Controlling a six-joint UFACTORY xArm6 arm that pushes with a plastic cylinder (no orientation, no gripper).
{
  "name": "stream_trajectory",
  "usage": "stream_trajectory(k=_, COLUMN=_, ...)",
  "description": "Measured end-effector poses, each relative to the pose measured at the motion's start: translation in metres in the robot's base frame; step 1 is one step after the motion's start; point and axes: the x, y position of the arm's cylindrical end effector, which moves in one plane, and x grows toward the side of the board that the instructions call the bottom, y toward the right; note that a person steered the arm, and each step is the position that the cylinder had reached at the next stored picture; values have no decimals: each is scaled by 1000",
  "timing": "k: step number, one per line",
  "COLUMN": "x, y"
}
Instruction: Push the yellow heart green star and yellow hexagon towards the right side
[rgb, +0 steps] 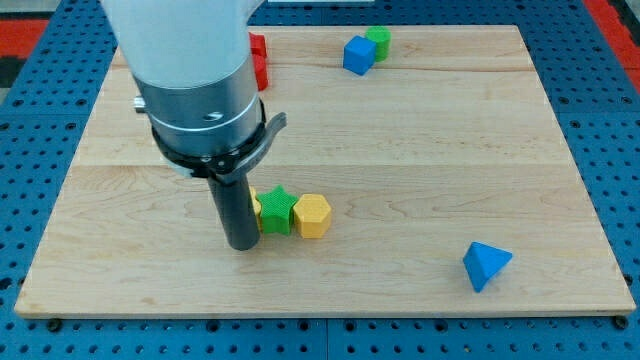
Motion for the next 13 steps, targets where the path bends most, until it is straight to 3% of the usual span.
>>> stream_trajectory(k=2, x=-2, y=-84)
stream_trajectory(k=4, x=-47, y=-74)
stream_trajectory(k=5, x=-49, y=-30)
stream_trajectory(k=6, x=-44, y=-11)
stream_trajectory(k=11, x=-18, y=-23)
stream_trajectory(k=13, x=-14, y=36)
